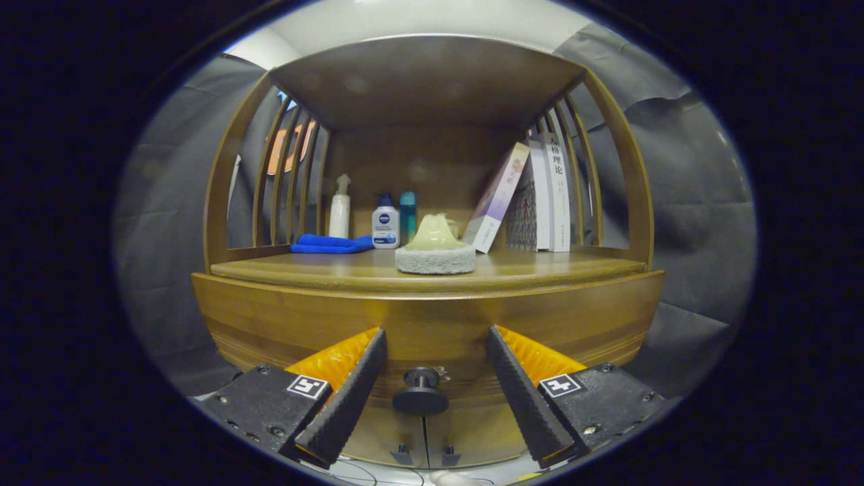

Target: Pull open the drawer, take out the items inside it, and place them on the countertop above the cabinet.

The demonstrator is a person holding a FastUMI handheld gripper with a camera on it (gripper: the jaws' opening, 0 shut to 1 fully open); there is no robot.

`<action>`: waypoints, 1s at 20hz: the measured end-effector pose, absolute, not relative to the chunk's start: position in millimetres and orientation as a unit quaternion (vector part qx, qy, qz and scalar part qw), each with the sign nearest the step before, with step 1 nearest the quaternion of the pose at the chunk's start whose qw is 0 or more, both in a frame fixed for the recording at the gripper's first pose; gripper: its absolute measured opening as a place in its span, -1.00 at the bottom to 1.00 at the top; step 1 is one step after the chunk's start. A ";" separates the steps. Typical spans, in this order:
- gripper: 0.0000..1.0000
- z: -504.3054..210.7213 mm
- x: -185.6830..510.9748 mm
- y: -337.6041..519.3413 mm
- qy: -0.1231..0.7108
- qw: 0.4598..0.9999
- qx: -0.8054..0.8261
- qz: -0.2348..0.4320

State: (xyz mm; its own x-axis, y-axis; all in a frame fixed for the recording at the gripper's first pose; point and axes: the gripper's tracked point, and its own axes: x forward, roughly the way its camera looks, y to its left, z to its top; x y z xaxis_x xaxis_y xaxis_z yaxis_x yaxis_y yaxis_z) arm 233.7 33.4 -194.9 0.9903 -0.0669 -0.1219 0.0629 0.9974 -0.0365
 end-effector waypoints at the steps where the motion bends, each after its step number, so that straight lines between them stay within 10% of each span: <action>1: 0.98 -195.2 235.9 34.2 0.061 0.997 -0.017 -0.033; 20: 1.00 -202.0 244.1 30.8 0.118 0.987 -0.100 -0.045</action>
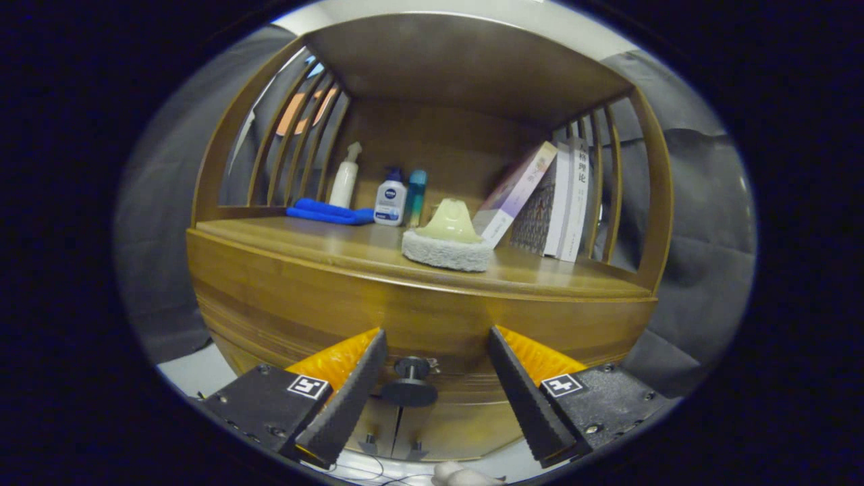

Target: Pull open the drawer, take out the items inside it, and place them on the countertop above the cabinet.

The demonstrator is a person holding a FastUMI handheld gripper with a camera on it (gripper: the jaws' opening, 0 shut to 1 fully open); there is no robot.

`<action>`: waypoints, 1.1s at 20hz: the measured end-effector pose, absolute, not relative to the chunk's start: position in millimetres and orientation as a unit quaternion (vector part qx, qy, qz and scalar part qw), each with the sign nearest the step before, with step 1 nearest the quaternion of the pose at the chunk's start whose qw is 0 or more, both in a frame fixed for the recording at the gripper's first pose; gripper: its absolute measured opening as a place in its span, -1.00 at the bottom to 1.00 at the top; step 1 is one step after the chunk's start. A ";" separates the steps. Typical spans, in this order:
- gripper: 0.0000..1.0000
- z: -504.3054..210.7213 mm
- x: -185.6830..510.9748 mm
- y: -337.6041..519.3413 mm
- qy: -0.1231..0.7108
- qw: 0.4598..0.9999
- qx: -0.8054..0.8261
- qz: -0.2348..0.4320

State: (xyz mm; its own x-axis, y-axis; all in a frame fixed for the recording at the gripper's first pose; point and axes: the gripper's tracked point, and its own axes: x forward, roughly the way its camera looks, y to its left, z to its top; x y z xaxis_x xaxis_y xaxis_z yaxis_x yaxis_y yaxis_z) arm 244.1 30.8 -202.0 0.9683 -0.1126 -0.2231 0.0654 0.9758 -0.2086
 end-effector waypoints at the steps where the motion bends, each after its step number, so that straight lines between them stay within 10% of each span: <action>1: 1.00 -201.0 243.7 31.5 0.121 0.988 -0.087 -0.040; 22: 0.98 12.3 21.5 -13.0 -0.025 1.000 0.000 -0.001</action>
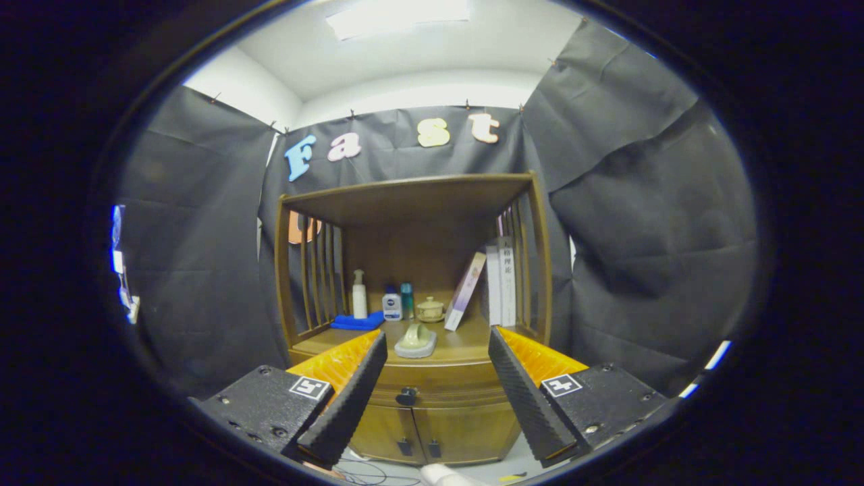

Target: Pull open the drawer, take out the items inside it, and place them on the countertop above the cabinet.

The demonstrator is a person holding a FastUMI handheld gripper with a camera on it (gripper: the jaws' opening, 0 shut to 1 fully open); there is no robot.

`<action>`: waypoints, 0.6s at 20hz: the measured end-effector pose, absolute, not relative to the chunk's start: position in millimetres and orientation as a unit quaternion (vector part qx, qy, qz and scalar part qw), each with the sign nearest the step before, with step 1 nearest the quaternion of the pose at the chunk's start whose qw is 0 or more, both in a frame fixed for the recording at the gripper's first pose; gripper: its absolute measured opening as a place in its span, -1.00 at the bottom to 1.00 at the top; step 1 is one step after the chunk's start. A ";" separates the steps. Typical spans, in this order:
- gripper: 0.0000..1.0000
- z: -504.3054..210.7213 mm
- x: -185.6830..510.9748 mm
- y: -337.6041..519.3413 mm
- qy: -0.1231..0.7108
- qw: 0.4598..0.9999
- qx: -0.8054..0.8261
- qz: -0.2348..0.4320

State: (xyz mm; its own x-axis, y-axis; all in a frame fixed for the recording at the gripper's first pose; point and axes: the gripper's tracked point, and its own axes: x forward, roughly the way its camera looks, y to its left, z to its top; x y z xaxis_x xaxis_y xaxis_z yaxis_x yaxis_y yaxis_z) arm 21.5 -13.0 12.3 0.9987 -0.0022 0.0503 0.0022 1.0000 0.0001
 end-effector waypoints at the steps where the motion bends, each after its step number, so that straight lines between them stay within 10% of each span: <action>1: 0.98 15.2 12.2 -13.4 -0.030 1.000 -0.004 0.000; 12: 0.98 37.4 -38.7 -22.2 -0.063 0.998 -0.015 0.010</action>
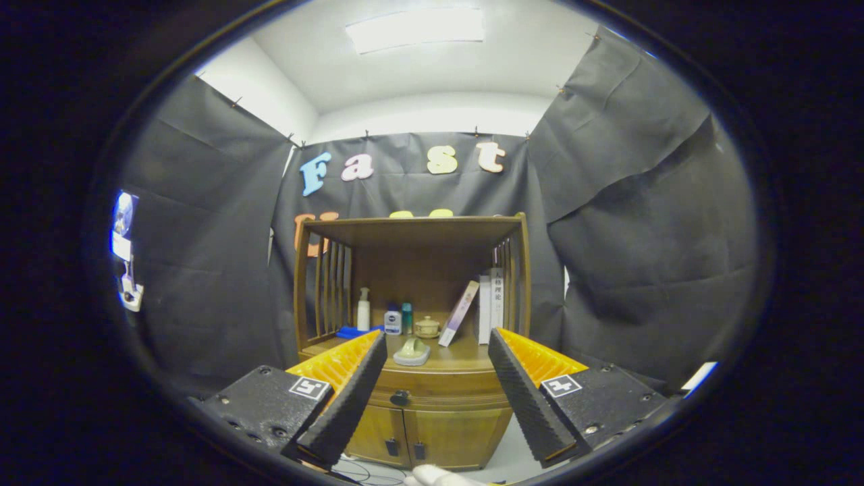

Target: Pull open the drawer, take out the items inside it, and place them on the countertop above the cabinet.

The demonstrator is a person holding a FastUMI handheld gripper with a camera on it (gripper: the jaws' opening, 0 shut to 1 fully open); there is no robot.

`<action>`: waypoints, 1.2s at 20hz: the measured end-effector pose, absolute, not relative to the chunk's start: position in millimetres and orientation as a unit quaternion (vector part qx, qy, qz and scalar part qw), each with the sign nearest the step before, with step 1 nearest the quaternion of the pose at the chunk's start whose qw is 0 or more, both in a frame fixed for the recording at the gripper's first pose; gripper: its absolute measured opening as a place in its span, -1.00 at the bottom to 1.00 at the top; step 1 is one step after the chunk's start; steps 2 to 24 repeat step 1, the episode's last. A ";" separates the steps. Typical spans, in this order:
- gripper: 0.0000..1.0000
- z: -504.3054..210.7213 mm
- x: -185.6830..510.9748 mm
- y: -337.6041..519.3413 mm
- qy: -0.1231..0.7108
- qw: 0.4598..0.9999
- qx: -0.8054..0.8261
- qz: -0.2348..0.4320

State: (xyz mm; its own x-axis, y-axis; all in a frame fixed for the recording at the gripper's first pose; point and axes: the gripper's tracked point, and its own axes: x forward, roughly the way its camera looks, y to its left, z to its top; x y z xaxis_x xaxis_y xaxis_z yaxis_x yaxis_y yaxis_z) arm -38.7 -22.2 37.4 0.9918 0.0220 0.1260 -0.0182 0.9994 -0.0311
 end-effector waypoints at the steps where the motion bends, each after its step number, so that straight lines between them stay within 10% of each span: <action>1: 0.98 36.1 -37.7 -24.7 -0.061 0.998 -0.009 0.008; 24: 0.98 36.1 -37.7 -24.7 -0.061 0.998 -0.009 0.008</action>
